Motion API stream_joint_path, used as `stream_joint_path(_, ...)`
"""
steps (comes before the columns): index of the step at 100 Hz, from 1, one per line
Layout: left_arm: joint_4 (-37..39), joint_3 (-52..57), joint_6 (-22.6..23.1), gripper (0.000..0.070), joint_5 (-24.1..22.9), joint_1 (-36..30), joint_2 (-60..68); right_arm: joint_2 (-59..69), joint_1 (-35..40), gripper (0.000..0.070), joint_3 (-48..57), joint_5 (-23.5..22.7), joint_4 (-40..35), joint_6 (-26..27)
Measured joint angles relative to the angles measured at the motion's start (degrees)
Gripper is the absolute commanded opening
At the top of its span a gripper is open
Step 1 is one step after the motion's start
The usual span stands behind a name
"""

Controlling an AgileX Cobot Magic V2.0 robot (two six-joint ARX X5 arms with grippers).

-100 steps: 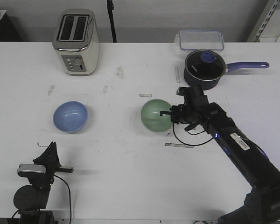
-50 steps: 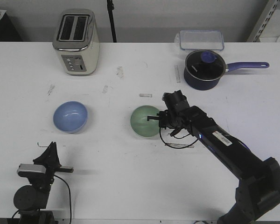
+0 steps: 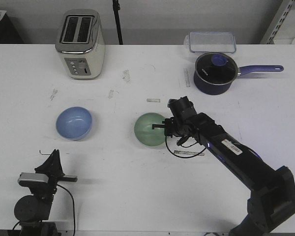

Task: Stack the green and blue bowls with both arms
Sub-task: 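Slide the green bowl with the right gripper toward the table center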

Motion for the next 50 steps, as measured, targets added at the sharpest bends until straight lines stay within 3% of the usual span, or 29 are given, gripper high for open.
stream_joint_path(19, 0.00, 0.00, 0.00, 0.0002, 0.00, 0.00, 0.00, 0.00, 0.28, 0.0019, 0.00, 0.61, 0.24, 0.00)
stream_joint_path(32, 0.00, 0.00, 0.00, 0.0002, 0.00, 0.00, 0.00, 0.00, 0.28, 0.0112, 0.00, 1.60, 0.33, 0.00)
stream_joint_path(50, 0.00, 0.00, 0.00, 0.0003, 0.00, 0.00, 0.00, 0.00, 0.24, 0.0157, 0.00, 1.68, 1.07, -0.04)
